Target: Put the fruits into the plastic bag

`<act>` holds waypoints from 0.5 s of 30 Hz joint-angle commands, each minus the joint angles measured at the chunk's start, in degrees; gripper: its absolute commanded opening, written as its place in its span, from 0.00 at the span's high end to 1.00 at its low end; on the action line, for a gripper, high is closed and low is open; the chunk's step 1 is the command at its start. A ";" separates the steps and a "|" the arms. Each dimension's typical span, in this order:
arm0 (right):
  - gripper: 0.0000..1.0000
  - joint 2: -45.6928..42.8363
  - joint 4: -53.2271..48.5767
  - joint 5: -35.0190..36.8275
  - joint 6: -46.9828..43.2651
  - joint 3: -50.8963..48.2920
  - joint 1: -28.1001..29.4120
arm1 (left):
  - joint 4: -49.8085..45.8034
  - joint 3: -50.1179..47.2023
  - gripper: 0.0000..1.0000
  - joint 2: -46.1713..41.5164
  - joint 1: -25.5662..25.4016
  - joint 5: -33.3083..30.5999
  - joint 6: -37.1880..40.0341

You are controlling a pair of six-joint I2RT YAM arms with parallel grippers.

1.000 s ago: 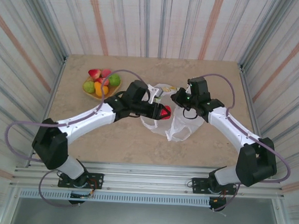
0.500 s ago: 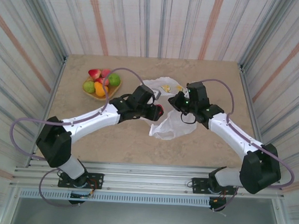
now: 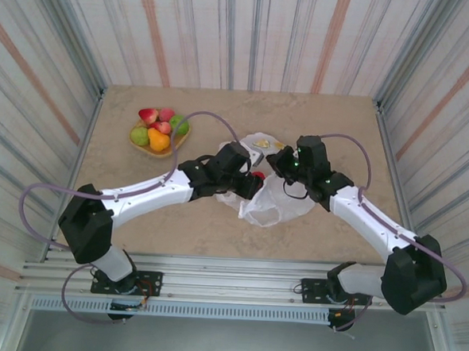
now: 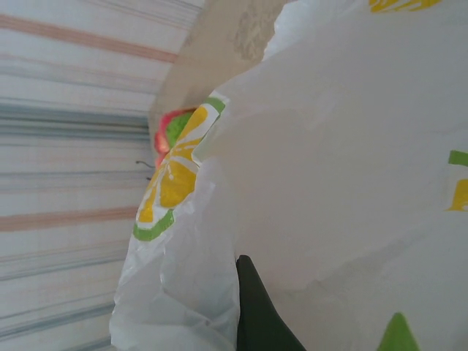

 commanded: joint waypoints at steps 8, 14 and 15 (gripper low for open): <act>1.00 -2.11 2.50 1.61 5.31 -2.93 0.06 | 2.71 0.14 0.39 2.14 -3.08 -2.52 -1.44; 1.00 -2.98 2.42 0.64 5.51 -3.31 -0.69 | 1.82 0.54 0.39 3.98 -2.21 -13.64 -3.66; 1.00 -3.04 2.25 0.01 5.55 -3.33 -1.02 | 1.64 0.21 0.39 4.01 -1.91 -15.41 -4.14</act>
